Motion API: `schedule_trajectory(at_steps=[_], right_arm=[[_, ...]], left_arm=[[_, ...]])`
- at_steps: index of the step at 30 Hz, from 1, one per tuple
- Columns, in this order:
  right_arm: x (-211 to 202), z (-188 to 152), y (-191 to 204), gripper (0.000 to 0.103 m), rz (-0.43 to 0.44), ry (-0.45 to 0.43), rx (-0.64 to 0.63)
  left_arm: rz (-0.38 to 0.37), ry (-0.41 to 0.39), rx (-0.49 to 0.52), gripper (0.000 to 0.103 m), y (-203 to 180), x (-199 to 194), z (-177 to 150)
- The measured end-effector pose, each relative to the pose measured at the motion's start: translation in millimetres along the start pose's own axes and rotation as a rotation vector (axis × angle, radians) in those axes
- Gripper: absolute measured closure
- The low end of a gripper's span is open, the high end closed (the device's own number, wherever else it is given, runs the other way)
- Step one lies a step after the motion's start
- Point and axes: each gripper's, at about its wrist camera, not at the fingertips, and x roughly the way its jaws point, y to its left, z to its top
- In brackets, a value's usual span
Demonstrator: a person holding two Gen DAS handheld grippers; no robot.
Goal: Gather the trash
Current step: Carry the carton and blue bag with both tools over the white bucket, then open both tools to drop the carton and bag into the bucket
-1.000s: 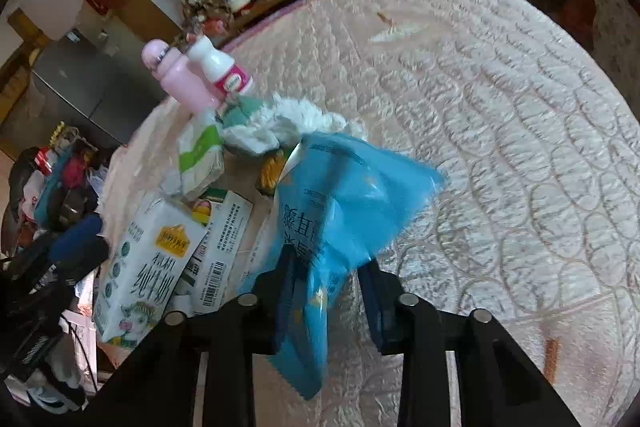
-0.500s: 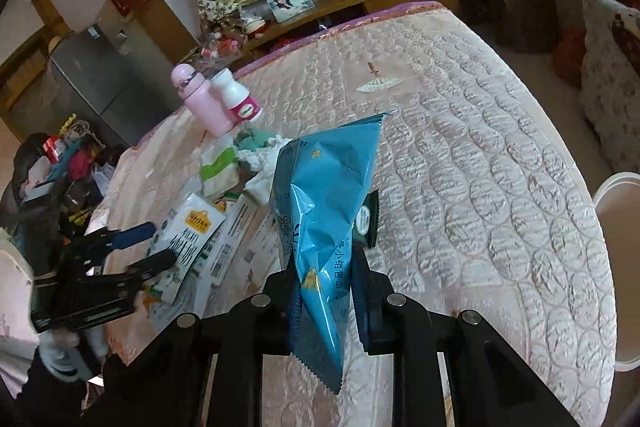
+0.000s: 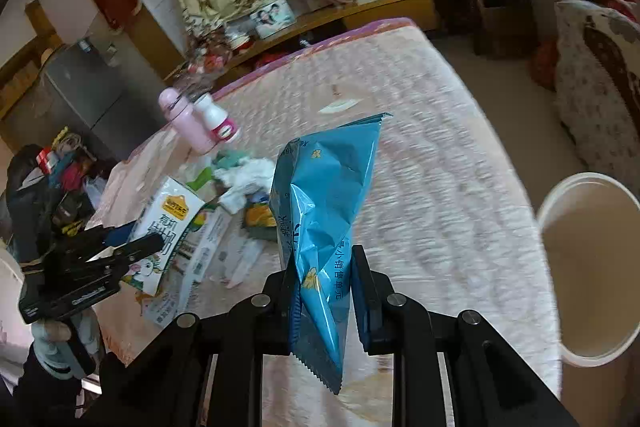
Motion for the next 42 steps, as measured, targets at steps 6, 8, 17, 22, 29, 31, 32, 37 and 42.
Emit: schedule_trajectory(at_steps=[6, 8, 17, 22, 29, 31, 32, 37, 42], right_arm=[[-30, 6, -44, 0.082, -0.078, -0.016, 0.043], [-42, 8, -60, 0.082, -0.109, -0.024, 0.05], [-73, -2, -129, 0.082, -0.217, -0.031, 0.123], [-76, -12, -168, 0.082, -0.274, -0.005, 0.171], [-73, -29, -215, 0.082, -0.346, 0.038, 0.233], [-69, -32, -224, 0.082, -0.37, 0.049, 0.237], [-66, -34, -228, 0.082, -0.379, 0.054, 0.241], [-54, -41, -246, 0.078, -0.398, 0.067, 0.287], [-51, -48, -255, 0.048, -0.404, 0.066, 0.32]], left_arm=[[-0.094, -0.025, 0.054, 0.063, -66, 10, 29], [-0.117, -0.027, 0.07, 0.063, -86, 17, 37], [-0.223, -0.004, 0.141, 0.063, -180, 54, 66], [-0.259, 0.021, 0.167, 0.063, -222, 78, 69], [-0.284, 0.049, 0.171, 0.063, -258, 110, 76], [-0.304, 0.058, 0.156, 0.063, -264, 118, 78], [-0.311, 0.058, 0.151, 0.063, -266, 121, 78], [-0.375, 0.082, 0.137, 0.062, -280, 138, 80], [-0.386, 0.093, 0.119, 0.056, -282, 145, 78]])
